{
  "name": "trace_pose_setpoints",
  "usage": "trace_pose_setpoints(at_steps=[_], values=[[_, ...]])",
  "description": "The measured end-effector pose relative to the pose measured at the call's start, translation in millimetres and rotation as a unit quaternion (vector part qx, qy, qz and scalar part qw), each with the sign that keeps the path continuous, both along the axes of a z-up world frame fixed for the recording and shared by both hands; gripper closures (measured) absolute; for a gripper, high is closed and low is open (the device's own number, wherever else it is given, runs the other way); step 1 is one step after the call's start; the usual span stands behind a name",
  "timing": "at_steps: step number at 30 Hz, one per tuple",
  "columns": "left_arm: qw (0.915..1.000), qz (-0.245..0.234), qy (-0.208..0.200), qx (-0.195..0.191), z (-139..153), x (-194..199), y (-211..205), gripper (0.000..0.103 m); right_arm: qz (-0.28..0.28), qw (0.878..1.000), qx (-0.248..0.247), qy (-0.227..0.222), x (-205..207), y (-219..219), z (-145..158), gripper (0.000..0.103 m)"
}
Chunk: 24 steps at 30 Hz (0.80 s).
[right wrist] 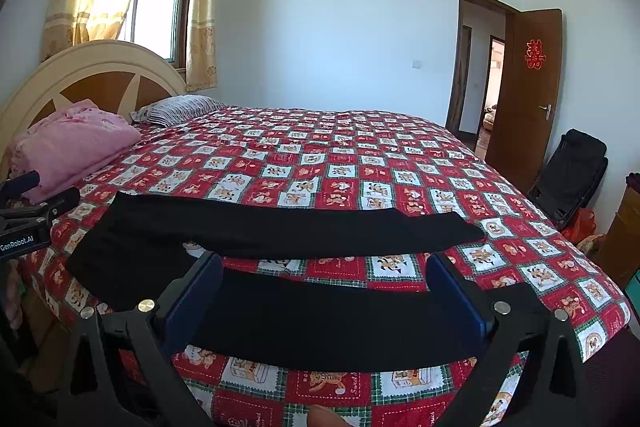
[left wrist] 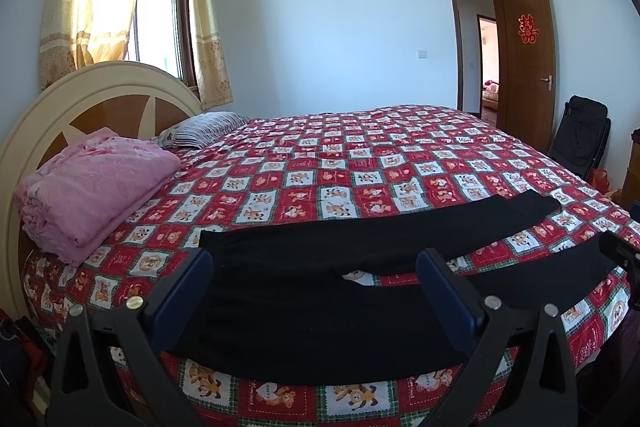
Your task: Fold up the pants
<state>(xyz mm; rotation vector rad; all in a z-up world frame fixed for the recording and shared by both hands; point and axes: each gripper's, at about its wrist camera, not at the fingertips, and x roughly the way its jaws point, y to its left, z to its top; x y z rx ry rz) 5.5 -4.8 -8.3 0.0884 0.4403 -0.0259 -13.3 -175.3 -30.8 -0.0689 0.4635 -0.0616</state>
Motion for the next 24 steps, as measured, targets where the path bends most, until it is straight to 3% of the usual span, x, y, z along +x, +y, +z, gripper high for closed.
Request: trace_pose_setpoints(at_steps=[14,24], values=[[1.0,-0.001,0.001,-0.001,-4,-1,-1,0.0,0.001,1.0,-0.002,0.004,1,1,-4,0.001],[0.999,-0.001,0.044,0.002,-42,34,16,0.0,0.021,1.0,0.005,0.023,12,1,-21,0.001]])
